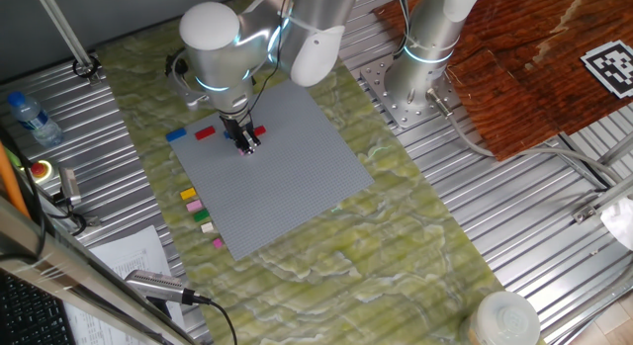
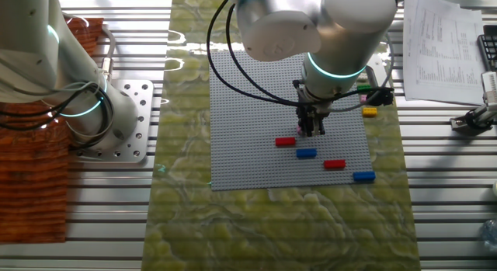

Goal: Stack small Lego blocks randomly, one at a time

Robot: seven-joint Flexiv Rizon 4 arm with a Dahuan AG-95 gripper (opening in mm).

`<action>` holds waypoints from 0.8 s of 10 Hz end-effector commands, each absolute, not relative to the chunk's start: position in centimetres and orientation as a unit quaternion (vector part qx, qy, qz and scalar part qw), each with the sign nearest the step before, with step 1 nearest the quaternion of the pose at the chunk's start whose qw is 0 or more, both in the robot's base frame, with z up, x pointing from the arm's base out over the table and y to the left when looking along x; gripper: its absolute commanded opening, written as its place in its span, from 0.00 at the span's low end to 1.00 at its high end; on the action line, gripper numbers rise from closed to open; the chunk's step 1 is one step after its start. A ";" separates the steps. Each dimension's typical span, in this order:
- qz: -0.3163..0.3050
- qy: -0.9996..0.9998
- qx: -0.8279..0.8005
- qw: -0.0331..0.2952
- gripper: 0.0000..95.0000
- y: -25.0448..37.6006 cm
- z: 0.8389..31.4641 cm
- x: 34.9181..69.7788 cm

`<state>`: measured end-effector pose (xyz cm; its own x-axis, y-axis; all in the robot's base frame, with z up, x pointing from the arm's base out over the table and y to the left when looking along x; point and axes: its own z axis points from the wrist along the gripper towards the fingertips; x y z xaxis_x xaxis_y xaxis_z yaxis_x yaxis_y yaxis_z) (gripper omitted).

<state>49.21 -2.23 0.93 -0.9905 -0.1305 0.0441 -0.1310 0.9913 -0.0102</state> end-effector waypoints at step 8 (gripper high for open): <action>0.000 -0.997 0.069 0.027 0.20 -1.9 2.2 49.0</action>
